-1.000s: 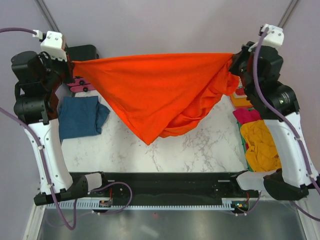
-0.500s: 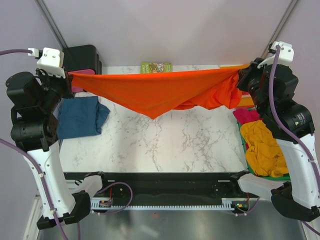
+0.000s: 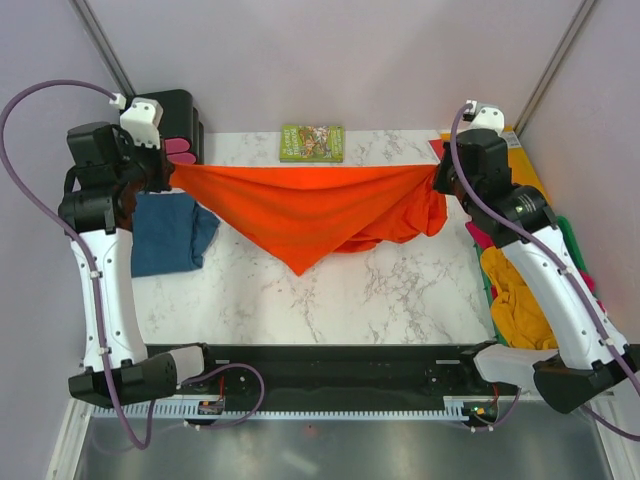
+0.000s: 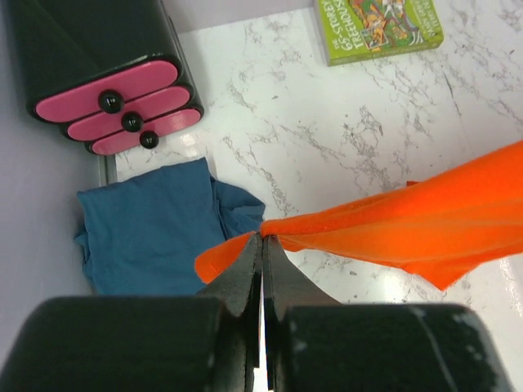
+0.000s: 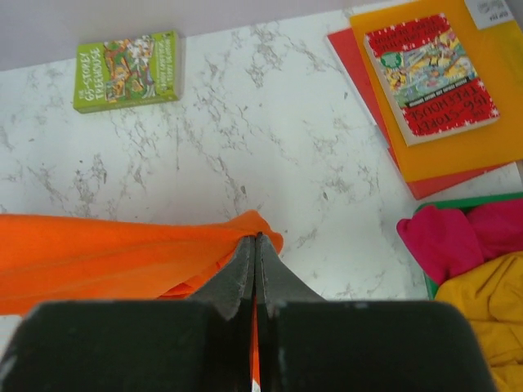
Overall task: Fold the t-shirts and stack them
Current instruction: Flatten out the tshirt
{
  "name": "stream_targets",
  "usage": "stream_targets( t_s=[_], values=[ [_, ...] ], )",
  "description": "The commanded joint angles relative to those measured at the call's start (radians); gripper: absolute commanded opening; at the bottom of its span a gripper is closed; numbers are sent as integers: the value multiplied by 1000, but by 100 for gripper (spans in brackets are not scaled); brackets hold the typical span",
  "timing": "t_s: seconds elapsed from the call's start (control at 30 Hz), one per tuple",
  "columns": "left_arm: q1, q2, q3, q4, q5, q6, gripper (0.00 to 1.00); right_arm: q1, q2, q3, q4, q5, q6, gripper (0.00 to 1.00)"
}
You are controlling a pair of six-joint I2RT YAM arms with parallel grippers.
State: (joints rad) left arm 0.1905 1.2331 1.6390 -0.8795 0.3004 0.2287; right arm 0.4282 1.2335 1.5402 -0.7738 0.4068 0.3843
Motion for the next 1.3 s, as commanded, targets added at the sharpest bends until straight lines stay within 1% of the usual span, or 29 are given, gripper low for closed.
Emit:
stream_targets(
  t_s=[0.0, 0.1, 0.23, 0.37, 0.5, 0.57, 0.63, 0.67, 0.73, 0.8, 0.83, 0.87, 0.9, 0.93, 0.97, 1.03, 1.07, 1.1, 1.13, 1.17, 1.2, 1.23, 1.27],
  values=[
    [12, -121, 71, 73, 63, 0, 2, 3, -104, 61, 84, -37, -58, 0],
    [13, -164, 97, 53, 98, -11, 2, 6, -144, 95, 59, -43, -78, 0],
    [13, -233, 146, 21, 135, -25, 2, 4, -167, 187, 1, -60, -84, 0],
    [13, -273, 183, -19, 140, -17, 2, 4, -172, 241, -27, -74, -84, 0],
    [13, -274, 154, -24, 126, 1, 2, 4, -166, 230, -24, -37, -93, 0],
    [13, -259, 121, -23, 137, 3, 2, 3, -154, 189, -1, -11, -99, 0],
    [13, -221, 81, -3, 181, 3, 2, 3, -129, 111, 40, 6, -101, 0],
    [13, -202, 29, 10, 196, 4, 2, 1, -118, 82, 57, 10, -99, 0],
    [13, -127, -14, 36, 236, 9, 2, -2, -66, 2, 114, 7, -79, 0],
    [12, -68, -67, 54, 253, 15, 2, -6, 10, -32, 149, 0, -62, 0],
    [10, 9, -74, 60, 247, 14, 2, -9, 39, -49, 184, 0, -50, 0],
    [10, 41, -91, 86, 244, 24, 2, -11, 69, -51, 200, 4, -45, 0],
    [10, 81, -94, 99, 234, 24, 2, -14, 131, -49, 215, 9, -45, 0],
    [7, 139, -97, 114, 212, 27, 2, -16, 164, -36, 237, 26, -45, 0],
    [9, 170, -100, 152, 201, 34, 2, -17, 229, -23, 243, 36, -48, 0],
    [6, 250, -94, 181, 168, 37, 2, -20, 297, 18, 254, 76, -58, 0],
    [3, 275, -87, 206, 158, 35, 3, -23, 358, 35, 254, 89, -61, 0],
    [0, 295, -79, 215, 152, 35, 6, -26, 388, 50, 255, 99, -64, 0],
    [-2, 319, -73, 223, 132, 31, 21, -26, 412, 82, 254, 128, -64, 0],
    [-5, 353, -56, 229, 123, 24, 33, -26, 452, 98, 252, 135, -68, 14],
    [-5, 367, -50, 243, 106, 14, 44, -26, 466, 112, 252, 136, -71, 25],
    [-5, 373, -44, 249, 100, -9, 61, -25, 475, 132, 251, 139, -68, 35],
    [-5, 371, -33, 252, 94, -20, 68, -28, 471, 135, 254, 136, -65, 46]
  ],
)
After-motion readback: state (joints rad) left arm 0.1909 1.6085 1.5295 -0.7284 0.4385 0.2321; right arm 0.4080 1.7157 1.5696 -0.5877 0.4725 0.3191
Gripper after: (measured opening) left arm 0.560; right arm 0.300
